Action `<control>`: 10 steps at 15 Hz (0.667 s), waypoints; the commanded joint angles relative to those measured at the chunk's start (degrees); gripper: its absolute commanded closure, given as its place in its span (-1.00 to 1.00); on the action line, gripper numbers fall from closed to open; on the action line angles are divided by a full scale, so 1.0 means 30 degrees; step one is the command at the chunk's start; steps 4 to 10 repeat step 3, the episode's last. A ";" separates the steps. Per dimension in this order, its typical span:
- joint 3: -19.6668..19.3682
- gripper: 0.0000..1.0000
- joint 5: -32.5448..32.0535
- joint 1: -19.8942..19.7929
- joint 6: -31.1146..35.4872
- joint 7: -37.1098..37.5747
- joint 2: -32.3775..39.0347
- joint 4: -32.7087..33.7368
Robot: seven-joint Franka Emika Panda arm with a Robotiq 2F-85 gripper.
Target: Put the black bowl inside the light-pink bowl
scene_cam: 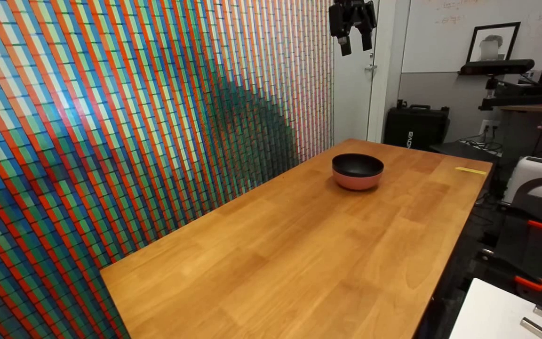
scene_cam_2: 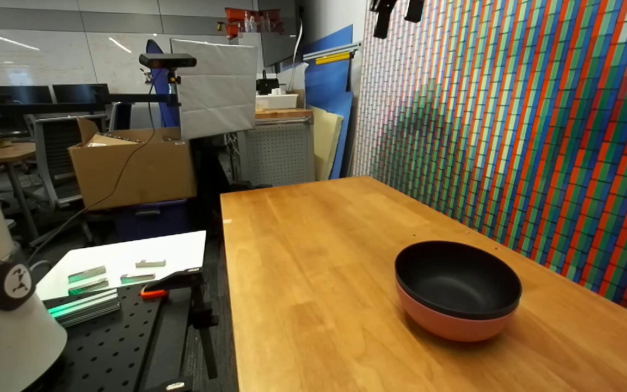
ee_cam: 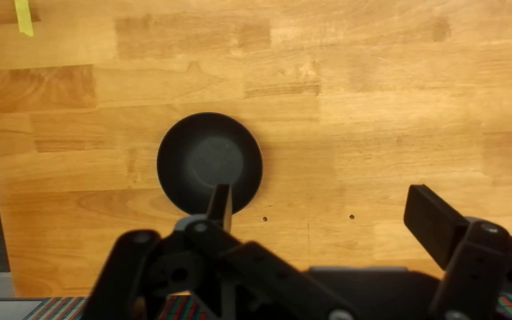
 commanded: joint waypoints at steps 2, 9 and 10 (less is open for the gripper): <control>0.0117 -1.00 -0.0018 -0.0096 -0.0070 0.0016 0.0031 0.0086; 0.0117 -1.00 -0.0018 -0.0096 -0.0070 0.0016 0.0031 0.0088; 0.0117 -1.00 -0.0018 -0.0096 -0.0070 0.0016 0.0031 0.0088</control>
